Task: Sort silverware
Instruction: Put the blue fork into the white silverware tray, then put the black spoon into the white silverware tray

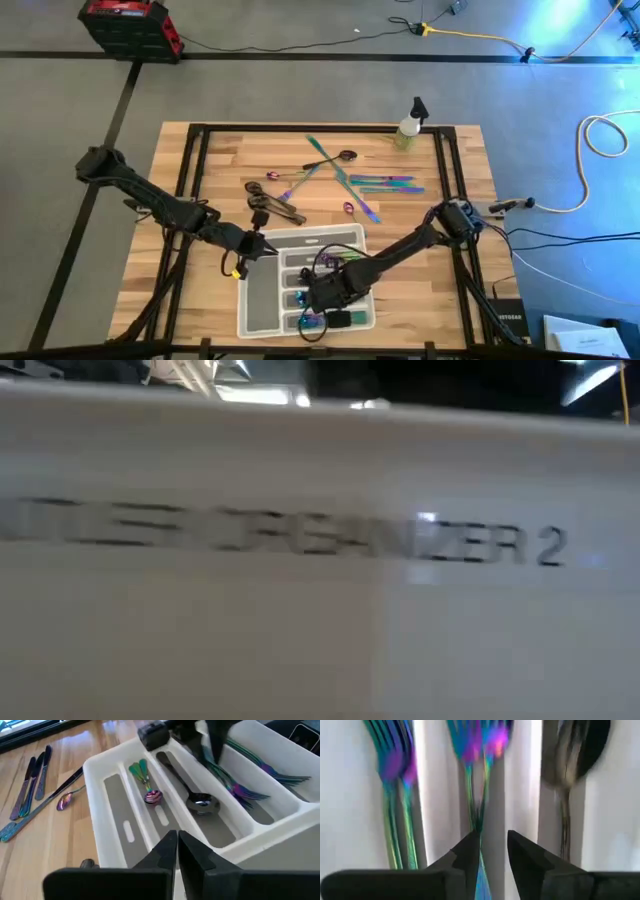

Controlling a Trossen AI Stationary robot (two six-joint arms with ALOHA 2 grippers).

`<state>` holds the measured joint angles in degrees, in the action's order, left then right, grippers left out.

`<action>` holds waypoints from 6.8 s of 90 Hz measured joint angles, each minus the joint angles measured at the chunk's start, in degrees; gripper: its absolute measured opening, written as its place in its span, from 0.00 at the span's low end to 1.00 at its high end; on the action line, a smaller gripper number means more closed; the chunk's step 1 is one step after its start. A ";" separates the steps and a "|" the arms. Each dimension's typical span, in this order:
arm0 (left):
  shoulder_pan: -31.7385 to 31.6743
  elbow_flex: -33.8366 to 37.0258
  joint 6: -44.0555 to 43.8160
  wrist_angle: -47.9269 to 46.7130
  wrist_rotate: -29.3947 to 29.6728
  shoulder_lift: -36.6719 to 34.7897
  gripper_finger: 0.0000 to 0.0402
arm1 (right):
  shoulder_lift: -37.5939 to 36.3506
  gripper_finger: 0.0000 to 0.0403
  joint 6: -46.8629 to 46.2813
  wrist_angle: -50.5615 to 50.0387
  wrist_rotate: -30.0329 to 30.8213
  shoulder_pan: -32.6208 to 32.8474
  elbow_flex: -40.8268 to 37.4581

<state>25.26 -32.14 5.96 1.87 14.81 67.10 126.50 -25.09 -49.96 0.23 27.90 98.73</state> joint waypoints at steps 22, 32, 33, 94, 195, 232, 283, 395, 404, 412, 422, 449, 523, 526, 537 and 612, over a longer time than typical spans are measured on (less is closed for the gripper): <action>0.00 0.00 0.17 0.00 0.00 0.01 0.00 | 0.00 0.21 4.80 -2.64 0.17 -0.11 -0.06; 0.00 0.00 0.22 -0.02 0.00 0.01 0.00 | 0.00 0.21 6.25 -2.16 0.28 0.20 -0.06; 0.00 0.00 0.22 -0.02 0.00 0.01 0.00 | 0.00 0.21 6.38 -2.08 0.35 0.20 -0.06; 0.00 0.00 0.19 -0.39 0.00 0.01 0.00 | 0.09 0.26 -0.25 3.37 4.72 2.47 0.25; 0.00 0.00 0.00 -1.29 0.00 0.01 0.00 | 0.56 0.43 0.09 9.54 3.02 2.45 -3.52; 0.00 0.00 -0.43 -1.44 0.00 0.01 0.00 | 1.96 0.43 0.98 9.51 2.36 2.76 -3.56; 0.00 0.00 -0.48 -1.49 0.00 0.01 0.00 | 2.16 0.29 0.01 6.95 1.95 3.17 -3.75; 0.00 0.00 -1.26 -2.97 0.00 0.01 0.00 | 2.82 0.01 -0.22 3.24 1.24 3.67 2.54; 0.00 0.00 -1.37 -2.98 0.00 0.01 0.00 | 2.82 0.01 -0.22 3.15 1.45 3.67 2.74; 0.00 0.00 -1.31 -3.02 0.00 0.01 0.00 | 2.80 0.01 -0.43 3.25 1.66 3.67 2.63; 0.00 0.00 -1.31 -3.02 0.00 0.01 0.00 | 2.78 0.01 -0.43 3.24 1.77 3.67 2.63; 0.00 0.00 -2.06 -3.01 0.00 0.01 0.00 | 3.26 0.01 0.75 3.89 1.93 3.65 2.40; 0.26 -0.01 -1.48 -2.98 -0.01 0.01 0.00 | 3.57 0.26 -2.07 2.59 2.63 3.50 2.30; 0.26 -0.02 -1.46 -2.98 -0.01 0.01 0.00 | 3.59 0.28 -2.14 1.97 2.83 3.50 2.69; 0.26 -0.02 -1.47 -2.99 0.00 0.01 0.00 | 3.74 0.32 -2.33 0.55 2.63 3.68 4.15; 0.26 -0.02 -1.22 -3.25 0.00 0.01 0.00 | 2.90 0.42 -1.18 -3.22 7.21 3.68 8.44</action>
<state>25.52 -32.16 4.74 -1.38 14.81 67.11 129.40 -26.27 -53.18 7.44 31.58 107.18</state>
